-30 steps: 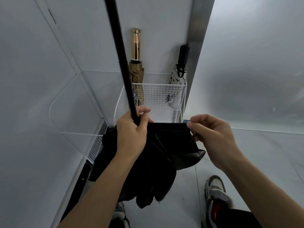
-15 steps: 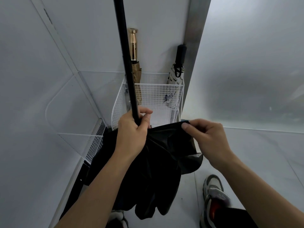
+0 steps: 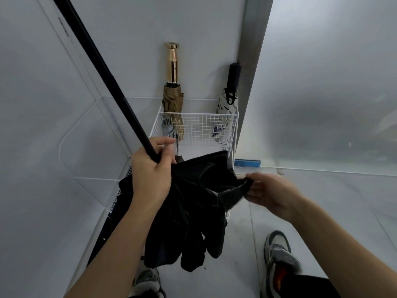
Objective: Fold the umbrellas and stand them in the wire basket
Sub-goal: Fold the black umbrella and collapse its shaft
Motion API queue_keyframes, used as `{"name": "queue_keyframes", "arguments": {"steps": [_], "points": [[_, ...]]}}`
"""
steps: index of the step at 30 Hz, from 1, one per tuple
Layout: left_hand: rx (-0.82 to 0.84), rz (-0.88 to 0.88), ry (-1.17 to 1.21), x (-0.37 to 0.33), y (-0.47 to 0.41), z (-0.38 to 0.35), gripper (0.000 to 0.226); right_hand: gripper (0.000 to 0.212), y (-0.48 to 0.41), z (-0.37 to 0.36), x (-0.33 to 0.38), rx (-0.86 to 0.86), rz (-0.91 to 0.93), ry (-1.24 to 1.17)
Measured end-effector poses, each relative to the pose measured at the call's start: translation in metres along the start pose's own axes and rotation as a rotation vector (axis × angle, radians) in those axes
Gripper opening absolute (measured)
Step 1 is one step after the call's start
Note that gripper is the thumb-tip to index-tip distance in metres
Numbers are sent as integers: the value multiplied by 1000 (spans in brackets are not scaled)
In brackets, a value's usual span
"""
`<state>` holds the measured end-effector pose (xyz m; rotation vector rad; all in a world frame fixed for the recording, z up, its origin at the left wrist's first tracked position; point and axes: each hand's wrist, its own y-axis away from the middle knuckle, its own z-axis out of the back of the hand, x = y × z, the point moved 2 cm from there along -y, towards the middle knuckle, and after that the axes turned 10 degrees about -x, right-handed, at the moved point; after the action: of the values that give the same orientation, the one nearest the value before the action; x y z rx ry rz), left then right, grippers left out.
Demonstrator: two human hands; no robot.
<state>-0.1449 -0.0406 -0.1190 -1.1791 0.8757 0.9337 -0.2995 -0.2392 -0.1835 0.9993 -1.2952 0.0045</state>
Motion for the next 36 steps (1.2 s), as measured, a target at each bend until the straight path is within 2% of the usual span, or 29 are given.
{"name": "queue_keyframes", "arguments": {"steps": [1, 3, 5, 7, 9, 10, 13, 14, 16, 18, 20, 21, 22, 24, 25, 28, 33, 36], "points": [[-8, 1, -5, 1, 0, 0, 18, 11, 0, -1, 3, 48, -60, -228], [-31, 7, 2, 2, -1, 1, 19, 26, 5, -4, 6, 200, -158, -564], [-57, 17, 22, 1, -2, 1, 22, 37, 11, -7, 7, 306, -190, -679], [-79, 24, 37, 1, -3, 1, 22, 41, 14, -8, 7, 323, -203, -715], [-90, 26, 46, 1, -4, 1, 22, 35, 13, -7, 9, 216, -190, -657], [-90, 26, 47, 1, -4, 2, 22, 35, 10, -5, 10, 98, -128, -546], [-72, 21, 46, 1, -4, 1, 22, 28, 7, 8, 14, -363, 252, -96], [-61, 15, 44, 1, -3, 1, 22, 24, 10, 9, 17, -431, 408, 9], [-33, 2, 35, -1, -1, -2, 21, 25, 17, 6, 20, -332, 632, 149], [9, -2, 31, -1, 3, -6, 19, 45, 27, -5, 18, -104, 675, 313], [65, 1, 25, 0, 7, -11, 17, 62, 33, -16, 14, 36, 652, 426], [93, 4, 18, 0, 9, -13, 16, 62, 33, -20, 12, 53, 656, 461], [119, 6, 13, 0, 12, -15, 15, 52, 32, -23, 11, 54, 664, 474], [168, -1, -3, 0, 17, -19, 14, 16, 32, -26, 13, 34, 693, 402], [192, -7, -16, 0, 19, -20, 14, 11, 33, -25, 15, 12, 713, 341], [231, 14, -31, 1, 19, -21, 17, 14, 36, -24, 20, -15, 730, 155], [218, 80, -20, 1, 16, -20, 14, 9, 40, -23, 23, 4, 715, 69], [237, 93, -39, 2, 15, -19, 13, 8, 42, -23, 26, -48, 712, -59]]}}
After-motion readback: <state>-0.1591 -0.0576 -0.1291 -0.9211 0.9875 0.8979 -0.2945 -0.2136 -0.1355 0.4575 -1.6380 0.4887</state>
